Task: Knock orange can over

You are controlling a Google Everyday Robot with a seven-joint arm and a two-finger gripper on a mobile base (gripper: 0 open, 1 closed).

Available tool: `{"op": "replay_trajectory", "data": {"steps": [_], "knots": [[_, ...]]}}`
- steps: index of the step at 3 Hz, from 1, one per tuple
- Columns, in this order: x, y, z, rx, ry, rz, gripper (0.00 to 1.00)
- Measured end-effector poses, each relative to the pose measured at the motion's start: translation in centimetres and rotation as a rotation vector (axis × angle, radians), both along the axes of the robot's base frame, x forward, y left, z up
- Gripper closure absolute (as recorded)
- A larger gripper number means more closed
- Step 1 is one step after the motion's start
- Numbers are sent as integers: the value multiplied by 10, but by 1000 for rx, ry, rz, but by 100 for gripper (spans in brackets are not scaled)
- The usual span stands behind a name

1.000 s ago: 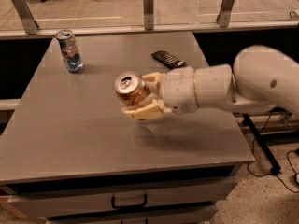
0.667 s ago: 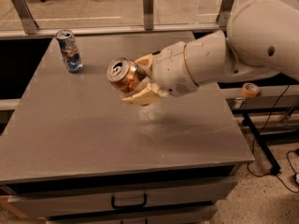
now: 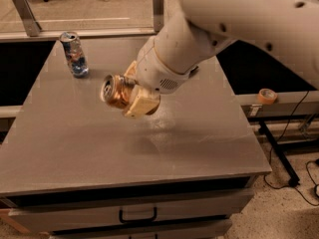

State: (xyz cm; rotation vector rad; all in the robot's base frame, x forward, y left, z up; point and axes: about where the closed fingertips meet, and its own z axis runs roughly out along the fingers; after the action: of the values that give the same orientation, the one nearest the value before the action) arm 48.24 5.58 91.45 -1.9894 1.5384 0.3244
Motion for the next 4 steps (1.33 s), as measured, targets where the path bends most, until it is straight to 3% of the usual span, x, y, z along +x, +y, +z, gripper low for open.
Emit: {"op": "replay_trajectory", "data": {"steps": [1,2,3,4], "knots": [[10,-14,-26,-202,-22,21,100],[22,-34,-43,-358,-74,-16,82],[30,-54,-54,-456,-91,-58,58],[32,-66,-60,-473,-75,-88,36]]}}
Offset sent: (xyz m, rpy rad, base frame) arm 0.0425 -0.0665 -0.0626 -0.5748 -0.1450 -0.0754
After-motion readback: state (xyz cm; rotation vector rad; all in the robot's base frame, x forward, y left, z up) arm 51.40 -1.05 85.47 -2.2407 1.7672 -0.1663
